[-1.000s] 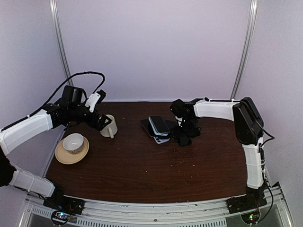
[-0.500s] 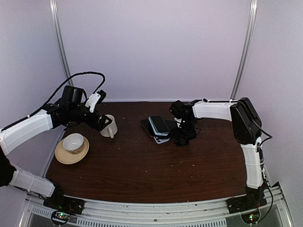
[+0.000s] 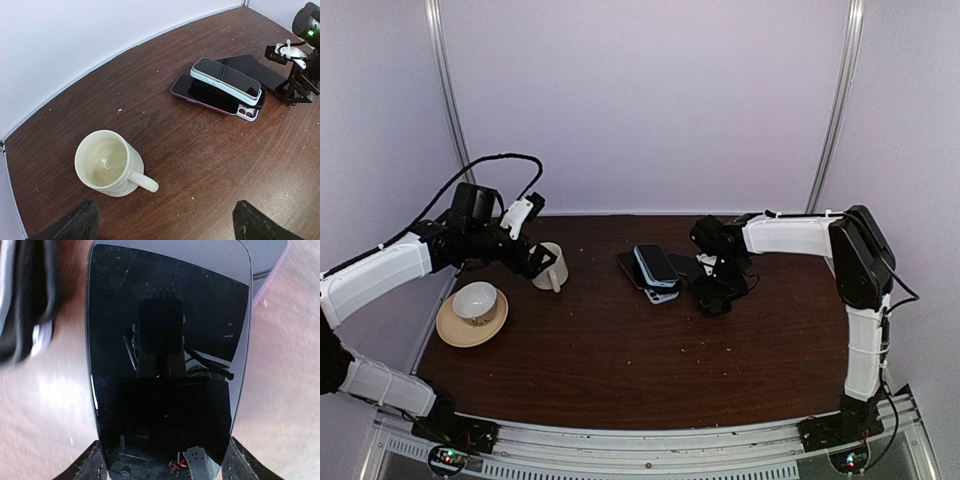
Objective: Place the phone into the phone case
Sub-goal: Move the phone to the corner of the board.
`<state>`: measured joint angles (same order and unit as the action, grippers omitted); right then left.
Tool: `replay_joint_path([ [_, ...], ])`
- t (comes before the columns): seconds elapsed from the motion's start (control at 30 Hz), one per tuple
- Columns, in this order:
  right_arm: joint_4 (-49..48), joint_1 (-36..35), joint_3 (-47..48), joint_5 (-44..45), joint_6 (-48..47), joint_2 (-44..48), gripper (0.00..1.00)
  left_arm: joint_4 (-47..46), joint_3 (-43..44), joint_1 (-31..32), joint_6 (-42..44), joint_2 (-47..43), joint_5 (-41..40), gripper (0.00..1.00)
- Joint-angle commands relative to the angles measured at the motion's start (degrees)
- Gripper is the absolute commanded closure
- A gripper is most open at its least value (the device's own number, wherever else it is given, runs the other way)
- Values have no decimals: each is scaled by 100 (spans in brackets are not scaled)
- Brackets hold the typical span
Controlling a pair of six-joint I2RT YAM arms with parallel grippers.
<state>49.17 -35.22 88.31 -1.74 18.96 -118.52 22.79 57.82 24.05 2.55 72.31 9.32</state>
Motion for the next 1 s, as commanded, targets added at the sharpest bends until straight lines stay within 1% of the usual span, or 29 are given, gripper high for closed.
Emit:
replay_joint_path([
  [0.0,-5,7,-410,-136,-297,682,51,-153,-25,24,-8,-2,124,3],
  [0.27,-239,-240,-1255,-614,-708,1374,54,-146,-17,21,-8,47,197,2],
  [0.47,-27,-805,-1463,-912,-1341,1625,55,-127,-8,21,9,47,189,2],
  [0.63,15,-1466,-1457,-1125,-1960,1645,54,-126,-8,26,35,48,201,3],
  [0.8,282,-1992,-1159,-1017,-2471,1370,53,-117,-8,22,42,59,206,3],
  [0.97,447,-2377,-962,-908,-2905,1143,52,-115,-8,23,64,65,201,3],
])
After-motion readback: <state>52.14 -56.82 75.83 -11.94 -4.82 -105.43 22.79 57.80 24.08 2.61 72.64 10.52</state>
